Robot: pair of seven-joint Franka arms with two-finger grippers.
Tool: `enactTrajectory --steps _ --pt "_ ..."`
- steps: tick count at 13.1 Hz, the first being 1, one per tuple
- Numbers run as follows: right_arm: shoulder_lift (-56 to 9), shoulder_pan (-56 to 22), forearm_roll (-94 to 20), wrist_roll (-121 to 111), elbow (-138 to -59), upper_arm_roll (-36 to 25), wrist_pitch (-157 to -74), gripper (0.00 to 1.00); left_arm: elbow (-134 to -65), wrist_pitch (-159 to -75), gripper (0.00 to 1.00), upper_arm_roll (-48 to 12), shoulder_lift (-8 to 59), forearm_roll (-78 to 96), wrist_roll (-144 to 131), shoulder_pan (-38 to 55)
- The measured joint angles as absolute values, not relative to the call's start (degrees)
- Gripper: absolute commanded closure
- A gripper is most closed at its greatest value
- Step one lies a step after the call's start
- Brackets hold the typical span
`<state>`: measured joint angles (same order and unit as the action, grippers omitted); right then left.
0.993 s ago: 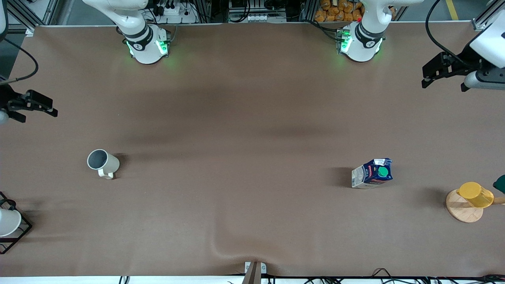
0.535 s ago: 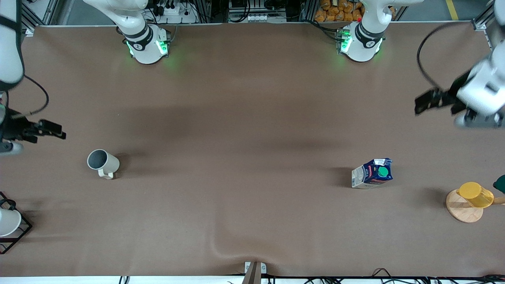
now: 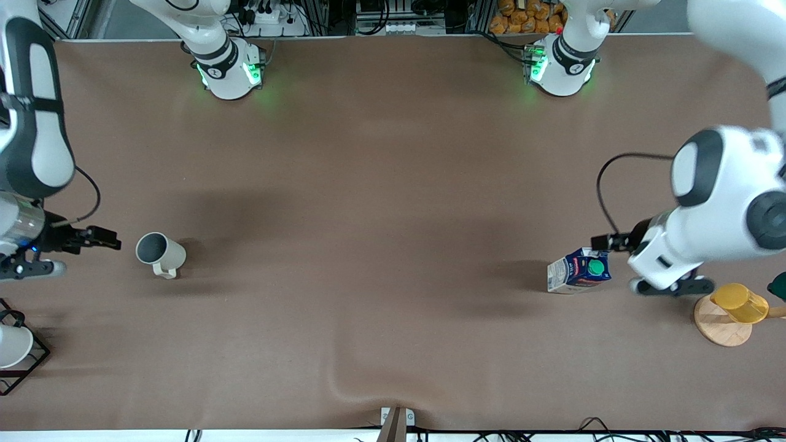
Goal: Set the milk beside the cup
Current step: 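Reach the right gripper to the white mug while the left gripper reaches the milk, then grasp and lift the mug with the right gripper while the left gripper lifts the milk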
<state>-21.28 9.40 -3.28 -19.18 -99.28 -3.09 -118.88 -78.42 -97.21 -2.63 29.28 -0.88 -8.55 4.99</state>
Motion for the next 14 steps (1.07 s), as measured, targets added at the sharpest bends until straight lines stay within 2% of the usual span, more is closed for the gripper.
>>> enactTrajectory --steps 2,5,7,11,12,13,14 --pt "-24.99 9.49 -3.28 -21.51 -99.36 -3.17 -123.11 0.09 -78.04 -99.80 0.00 -2.66 31.84 -1.46 -8.46 5.03" --pt "-27.60 9.24 -3.28 -22.68 -99.33 -2.88 -123.84 0.15 -77.88 -101.91 0.00 -2.96 33.36 -5.39 -8.41 5.63" --pt "-28.34 9.11 -3.09 -25.18 -99.36 -2.72 -123.61 0.24 -77.84 -102.10 0.00 -2.97 33.63 -5.58 -8.41 6.19" --pt "-30.18 9.59 -3.09 -29.96 -99.74 -3.06 -123.42 0.24 -77.84 -102.10 0.00 -3.10 34.27 -5.58 -8.41 6.57" --pt "-30.63 9.59 -3.09 -30.07 -99.86 -3.04 -123.38 0.27 -77.84 -102.10 0.00 -3.18 34.36 -5.58 -8.41 6.64" --pt "-30.89 9.58 -3.09 -30.15 -100.17 -2.99 -123.22 0.55 -77.88 -102.08 0.00 -3.28 34.56 -5.58 -8.38 6.67" --pt "-31.02 9.54 -3.09 -30.24 -100.51 -2.94 -123.13 0.87 -78.03 -102.06 0.00 -3.38 35.05 -5.58 -8.37 6.69"
